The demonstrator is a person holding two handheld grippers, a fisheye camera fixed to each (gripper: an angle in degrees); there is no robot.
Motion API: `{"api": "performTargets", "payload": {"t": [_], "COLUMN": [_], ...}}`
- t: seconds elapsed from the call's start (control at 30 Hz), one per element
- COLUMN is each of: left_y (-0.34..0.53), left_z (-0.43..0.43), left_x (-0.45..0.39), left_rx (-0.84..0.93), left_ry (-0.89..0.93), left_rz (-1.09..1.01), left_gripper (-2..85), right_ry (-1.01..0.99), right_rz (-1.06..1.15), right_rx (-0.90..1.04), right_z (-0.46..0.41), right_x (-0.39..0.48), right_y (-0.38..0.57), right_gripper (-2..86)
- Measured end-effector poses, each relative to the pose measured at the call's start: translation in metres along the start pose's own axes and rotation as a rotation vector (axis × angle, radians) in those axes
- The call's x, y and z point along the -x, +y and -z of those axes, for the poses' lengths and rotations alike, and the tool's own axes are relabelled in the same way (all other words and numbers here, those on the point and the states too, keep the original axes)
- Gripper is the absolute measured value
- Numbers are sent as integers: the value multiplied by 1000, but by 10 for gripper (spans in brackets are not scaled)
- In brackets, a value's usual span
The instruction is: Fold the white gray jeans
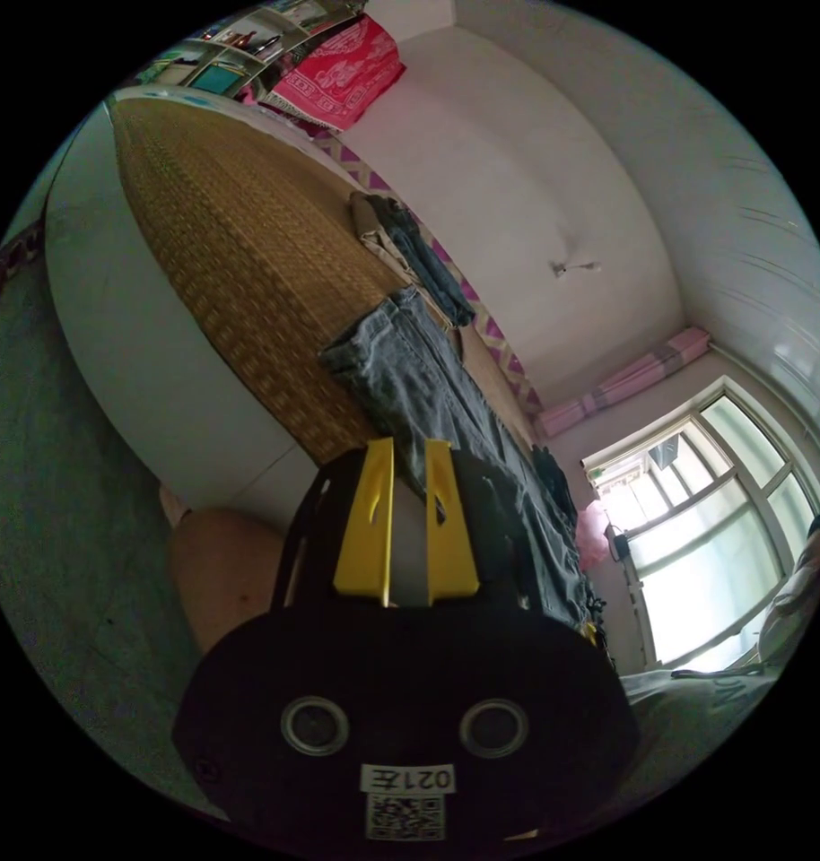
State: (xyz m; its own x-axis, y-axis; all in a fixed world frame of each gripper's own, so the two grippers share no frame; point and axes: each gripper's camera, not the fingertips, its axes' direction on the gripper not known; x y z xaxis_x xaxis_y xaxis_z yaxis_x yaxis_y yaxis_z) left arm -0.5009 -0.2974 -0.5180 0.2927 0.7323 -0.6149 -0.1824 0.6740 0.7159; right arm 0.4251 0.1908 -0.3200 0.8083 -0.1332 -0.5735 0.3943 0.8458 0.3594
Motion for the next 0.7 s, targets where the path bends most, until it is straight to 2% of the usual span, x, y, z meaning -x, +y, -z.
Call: {"api": "performTargets", "payload": {"t": [0.27,0.53,0.7], "left_y": [-5,-15,-18], "left_z": [-5,-8,-4], "left_x": [4,18,22], "left_rx": [-8,4,9], "left_ry": [29,135,138], "left_rz": [1,56,67], "left_gripper": [4,69,93], "right_ry": [-15,15,-25], "right_rz": [-5,-15,-32], "right_rx": [19,15,52], "right_z": [-16,-15,-25], "right_x": [-9,-21,-27], "right_y": [-12,-11,-10], "right_gripper": [58,56,57]}}
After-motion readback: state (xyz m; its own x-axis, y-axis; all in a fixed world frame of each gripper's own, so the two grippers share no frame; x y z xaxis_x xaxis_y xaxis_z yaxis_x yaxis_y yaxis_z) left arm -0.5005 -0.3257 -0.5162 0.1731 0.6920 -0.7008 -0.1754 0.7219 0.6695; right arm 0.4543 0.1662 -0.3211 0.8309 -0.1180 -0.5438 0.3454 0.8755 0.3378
